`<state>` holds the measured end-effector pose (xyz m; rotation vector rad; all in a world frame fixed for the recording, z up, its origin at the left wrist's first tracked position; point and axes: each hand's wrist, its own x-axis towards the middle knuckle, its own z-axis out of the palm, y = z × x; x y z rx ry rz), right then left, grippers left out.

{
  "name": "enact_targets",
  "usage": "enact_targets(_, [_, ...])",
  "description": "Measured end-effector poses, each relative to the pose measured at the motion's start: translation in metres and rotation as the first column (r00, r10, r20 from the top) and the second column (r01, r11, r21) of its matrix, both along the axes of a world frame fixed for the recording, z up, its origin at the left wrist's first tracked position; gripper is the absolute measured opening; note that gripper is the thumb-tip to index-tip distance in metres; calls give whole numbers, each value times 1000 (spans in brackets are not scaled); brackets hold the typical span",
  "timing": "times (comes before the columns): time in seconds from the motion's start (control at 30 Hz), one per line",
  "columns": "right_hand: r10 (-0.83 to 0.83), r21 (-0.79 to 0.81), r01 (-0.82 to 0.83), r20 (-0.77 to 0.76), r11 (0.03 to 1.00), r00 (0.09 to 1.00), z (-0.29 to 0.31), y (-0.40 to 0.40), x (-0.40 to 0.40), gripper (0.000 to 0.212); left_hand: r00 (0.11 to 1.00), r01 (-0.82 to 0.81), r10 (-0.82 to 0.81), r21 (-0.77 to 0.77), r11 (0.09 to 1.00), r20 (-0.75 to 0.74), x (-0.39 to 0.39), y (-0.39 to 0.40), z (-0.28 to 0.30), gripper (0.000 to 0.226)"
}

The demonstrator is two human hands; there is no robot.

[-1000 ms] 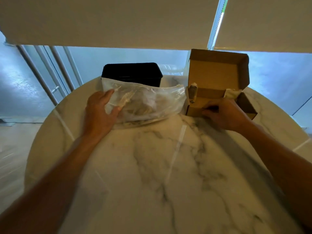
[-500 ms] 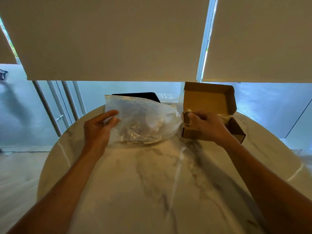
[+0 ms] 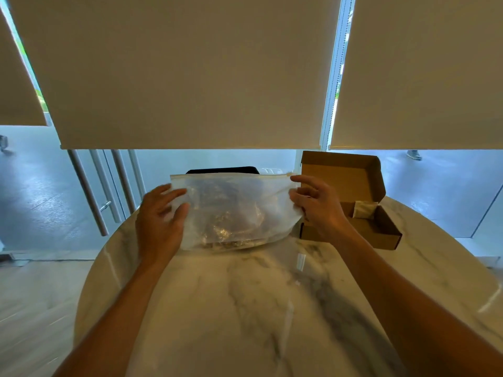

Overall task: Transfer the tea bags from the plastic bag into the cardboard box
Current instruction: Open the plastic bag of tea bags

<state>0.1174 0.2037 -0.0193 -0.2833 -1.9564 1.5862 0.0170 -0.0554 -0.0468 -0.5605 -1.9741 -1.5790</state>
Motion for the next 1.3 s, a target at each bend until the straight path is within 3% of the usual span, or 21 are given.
enact_targets(0.1, [36, 76, -32, -57, 997, 998, 3, -6, 13, 29, 960, -152, 126, -87, 985, -250, 10, 8, 25, 25])
enact_targets(0.2, [89, 140, -78, -73, 987, 993, 4, -13, 23, 33, 920, -22, -69, -226, 974, -385, 27, 33, 49, 19])
enact_targets(0.37, [105, 299, -81, -63, 951, 993, 3, -22, 36, 33, 909, 132, -308, -509, 851, -279, 47, 86, 60, 40])
enact_targets(0.53, [97, 406, -91, 4, 910, 995, -5, -27, 44, 32, 909, 233, -389, -589, 774, -152, 46, 108, 51, 50])
enact_targets(0.6, [107, 408, -114, 40, 906, 993, -7, -26, 47, 33, 908, 260, -400, -581, 771, -125, 46, 112, 47, 49])
enact_targets(0.67, [115, 395, -131, 64, 909, 991, -9, -24, 49, 32, 905, 321, -414, -479, 817, -100, 45, 111, 44, 40])
enact_targets(0.77, [127, 366, -143, 68, 920, 990, -15, -23, 50, 22, 901, 323, -404, -379, 868, -157, 42, 108, 37, 29])
enact_targets(0.83, [119, 309, -119, 17, 944, 993, -18, -22, 50, 7, 897, 294, -388, -372, 880, -209, 42, 106, 31, 31])
enact_targets(1.03, [38, 232, -17, -84, 973, 996, -17, -20, 54, 13, 889, 120, -275, -393, 912, -367, 48, 104, 11, 28])
enact_targets(1.2, [56, 260, -31, -92, 965, 994, -19, -17, 55, 7, 866, 133, -294, -379, 916, -406, 51, 101, 4, 38])
enact_targets(1.3, [57, 250, -35, -82, 968, 995, -24, -18, 54, 14, 858, 140, -307, -386, 912, -413, 50, 99, 0, 37])
